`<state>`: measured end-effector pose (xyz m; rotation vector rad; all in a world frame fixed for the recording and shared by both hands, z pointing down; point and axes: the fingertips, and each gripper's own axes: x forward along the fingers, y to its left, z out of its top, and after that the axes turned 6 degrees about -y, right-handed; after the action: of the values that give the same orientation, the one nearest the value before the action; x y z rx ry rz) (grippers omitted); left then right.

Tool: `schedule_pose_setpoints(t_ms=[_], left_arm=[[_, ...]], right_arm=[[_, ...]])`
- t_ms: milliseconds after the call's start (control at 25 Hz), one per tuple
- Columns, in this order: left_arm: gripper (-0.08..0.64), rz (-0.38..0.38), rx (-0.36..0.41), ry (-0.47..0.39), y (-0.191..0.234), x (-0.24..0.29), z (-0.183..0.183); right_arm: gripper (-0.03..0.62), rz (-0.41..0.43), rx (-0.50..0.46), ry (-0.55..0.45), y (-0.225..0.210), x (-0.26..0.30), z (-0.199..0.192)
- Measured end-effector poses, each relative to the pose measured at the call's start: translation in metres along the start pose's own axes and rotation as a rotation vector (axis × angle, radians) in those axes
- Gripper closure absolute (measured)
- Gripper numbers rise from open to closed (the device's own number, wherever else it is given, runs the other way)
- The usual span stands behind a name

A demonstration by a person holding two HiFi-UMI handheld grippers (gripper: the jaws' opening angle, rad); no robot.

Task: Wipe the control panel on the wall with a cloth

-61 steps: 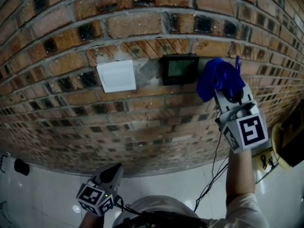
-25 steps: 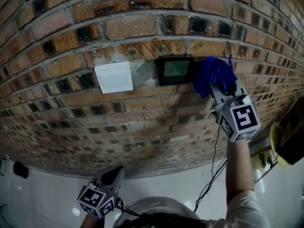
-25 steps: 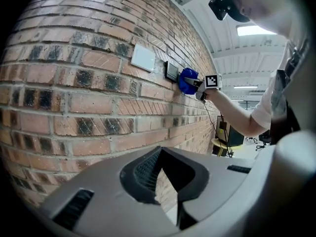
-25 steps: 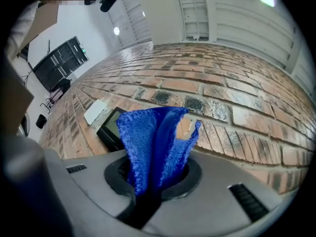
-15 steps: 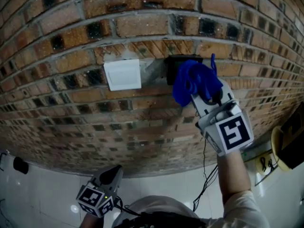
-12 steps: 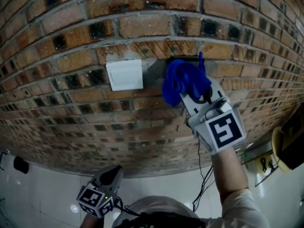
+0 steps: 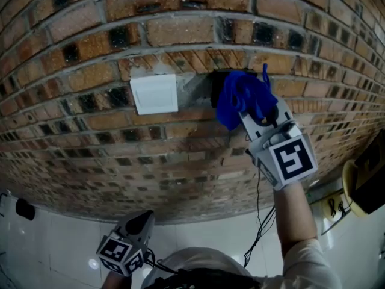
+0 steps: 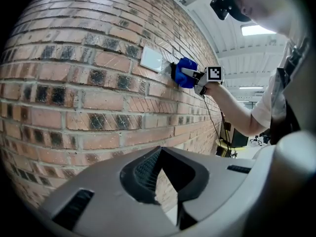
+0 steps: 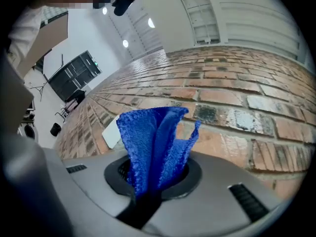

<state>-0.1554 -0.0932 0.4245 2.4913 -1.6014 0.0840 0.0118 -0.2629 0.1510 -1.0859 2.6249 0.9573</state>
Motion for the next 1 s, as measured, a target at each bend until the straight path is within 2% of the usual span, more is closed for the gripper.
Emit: schedule_pose_setpoints(t_ms=[360,480,640,760,880,1000], left_arm=[[0.558,-0.038,0.02,0.012,-0.014,0.016,0.001],[0.558,-0.041,0.021,0.021,-0.015,0.017,-0.002],[0.558,-0.035,0.024,0.024,-0.012,0.015,-0.005],[0.559,-0.03,0.011,0.015,-0.01,0.013,-0.002],[0.558,-0.025,0.014,0.017,-0.005,0.01,-0.004],[0.558,-0.017,0.026,0.014,0.0,0.005,-0.005]], right_arm=[[0.503,-0.168,-0.038,0.074,-0.075,-0.046,-0.027],[0.502,-0.181,-0.05,0.097,-0.084,-0.046,-0.038],[0.503,-0.187,-0.045,0.094,-0.08,-0.047,-0.034],[0.503,-0.163,-0.075,0.062,-0.059,-0.044,-0.012],[0.503,-0.084,-0.047,0.013,-0.021,-0.029,0.011],[0.503,-0.005,-0.027,0.005,0.014,-0.008,0.015]])
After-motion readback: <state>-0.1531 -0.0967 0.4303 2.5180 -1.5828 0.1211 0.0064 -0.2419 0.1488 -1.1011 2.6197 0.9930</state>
